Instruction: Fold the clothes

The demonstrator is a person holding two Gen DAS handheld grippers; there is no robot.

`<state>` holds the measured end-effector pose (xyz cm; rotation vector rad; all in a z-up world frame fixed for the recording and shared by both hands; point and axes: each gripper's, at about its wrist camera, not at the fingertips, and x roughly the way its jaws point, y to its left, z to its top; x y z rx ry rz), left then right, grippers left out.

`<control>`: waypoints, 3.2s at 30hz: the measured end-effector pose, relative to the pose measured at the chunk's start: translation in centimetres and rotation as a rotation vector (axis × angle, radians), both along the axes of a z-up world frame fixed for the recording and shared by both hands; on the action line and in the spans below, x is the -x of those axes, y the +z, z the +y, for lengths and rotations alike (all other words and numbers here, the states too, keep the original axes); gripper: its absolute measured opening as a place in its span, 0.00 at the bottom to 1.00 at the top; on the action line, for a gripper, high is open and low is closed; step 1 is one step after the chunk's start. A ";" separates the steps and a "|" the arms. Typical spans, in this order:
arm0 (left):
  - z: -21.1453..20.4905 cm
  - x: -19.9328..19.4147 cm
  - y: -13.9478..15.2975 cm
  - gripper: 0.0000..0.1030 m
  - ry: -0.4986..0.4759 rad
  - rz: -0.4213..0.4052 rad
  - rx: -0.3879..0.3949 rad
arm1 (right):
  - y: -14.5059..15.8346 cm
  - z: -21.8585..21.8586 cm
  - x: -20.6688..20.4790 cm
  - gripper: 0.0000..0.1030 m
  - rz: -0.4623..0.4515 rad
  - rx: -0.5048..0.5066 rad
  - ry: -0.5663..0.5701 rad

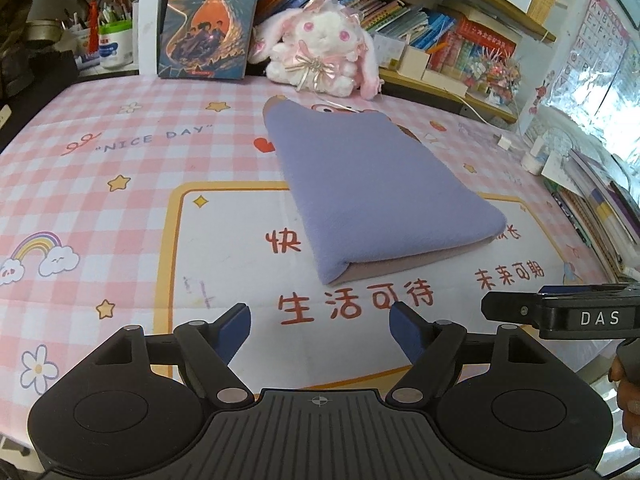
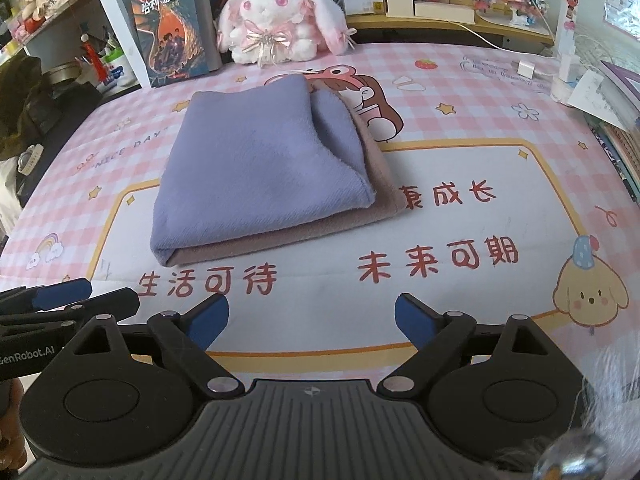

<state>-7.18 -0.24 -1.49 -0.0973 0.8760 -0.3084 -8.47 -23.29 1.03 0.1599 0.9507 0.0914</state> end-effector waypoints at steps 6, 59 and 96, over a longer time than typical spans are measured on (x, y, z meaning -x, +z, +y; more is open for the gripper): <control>0.4 0.1 -0.1 0.76 -0.007 0.004 -0.002 | 0.0 0.7 0.4 0.88 0.004 0.012 -0.004; 1.3 -12.2 -4.3 0.56 0.358 0.205 0.487 | -4.3 -9.0 -17.1 0.77 0.169 -0.502 0.123; -3.4 -11.8 0.2 0.40 0.242 0.095 0.391 | -0.7 -8.4 -15.0 0.31 -0.044 -0.351 0.359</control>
